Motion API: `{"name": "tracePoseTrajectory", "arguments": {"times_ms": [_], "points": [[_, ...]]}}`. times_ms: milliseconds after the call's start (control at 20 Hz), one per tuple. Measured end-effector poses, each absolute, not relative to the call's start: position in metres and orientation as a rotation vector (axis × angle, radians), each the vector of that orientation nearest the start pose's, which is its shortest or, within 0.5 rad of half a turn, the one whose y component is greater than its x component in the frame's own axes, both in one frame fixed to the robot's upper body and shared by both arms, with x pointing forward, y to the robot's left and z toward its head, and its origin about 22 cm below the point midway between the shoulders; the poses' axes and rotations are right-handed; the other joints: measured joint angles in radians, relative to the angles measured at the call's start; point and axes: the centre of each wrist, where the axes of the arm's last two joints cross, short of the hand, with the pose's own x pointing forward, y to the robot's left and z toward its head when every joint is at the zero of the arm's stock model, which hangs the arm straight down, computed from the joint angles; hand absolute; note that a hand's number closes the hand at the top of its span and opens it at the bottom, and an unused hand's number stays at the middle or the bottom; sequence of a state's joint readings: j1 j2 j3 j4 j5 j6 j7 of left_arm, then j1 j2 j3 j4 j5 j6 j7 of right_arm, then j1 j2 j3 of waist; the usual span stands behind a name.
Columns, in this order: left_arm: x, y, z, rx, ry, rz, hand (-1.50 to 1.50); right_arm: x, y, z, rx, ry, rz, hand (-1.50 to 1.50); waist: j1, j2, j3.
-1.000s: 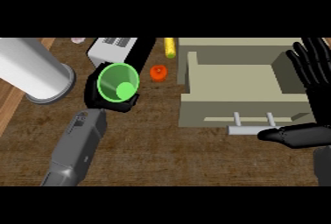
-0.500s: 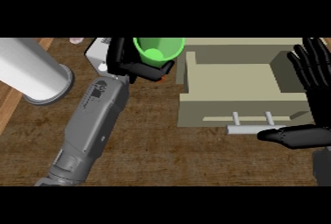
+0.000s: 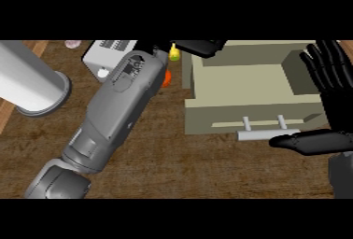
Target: Pick up the cup, place it into the drawer and close the drawer
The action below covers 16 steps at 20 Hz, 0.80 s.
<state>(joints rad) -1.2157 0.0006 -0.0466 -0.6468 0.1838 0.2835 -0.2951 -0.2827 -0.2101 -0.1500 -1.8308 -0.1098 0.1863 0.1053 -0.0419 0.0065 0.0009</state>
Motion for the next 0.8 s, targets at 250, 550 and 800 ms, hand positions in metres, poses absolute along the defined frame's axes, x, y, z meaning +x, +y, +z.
{"name": "tracePoseTrajectory", "arguments": {"times_ms": [250,550,800], "points": [[0.443,0.036,0.169,-0.055,-1.933,-0.24,1.5,0.28,-0.269,0.15,0.035,-2.007,0.281,-1.5,-0.027,0.008,0.001],[0.445,0.034,0.148,-0.009,-1.806,-0.364,1.5,0.286,-0.26,0.155,0.073,-2.032,0.306,-1.5,-0.071,0.022,0.001],[0.444,0.039,0.128,0.014,-1.735,-0.449,-1.5,0.292,-0.252,0.157,0.114,-2.039,0.338,-1.5,-0.109,0.032,0.002]]}}
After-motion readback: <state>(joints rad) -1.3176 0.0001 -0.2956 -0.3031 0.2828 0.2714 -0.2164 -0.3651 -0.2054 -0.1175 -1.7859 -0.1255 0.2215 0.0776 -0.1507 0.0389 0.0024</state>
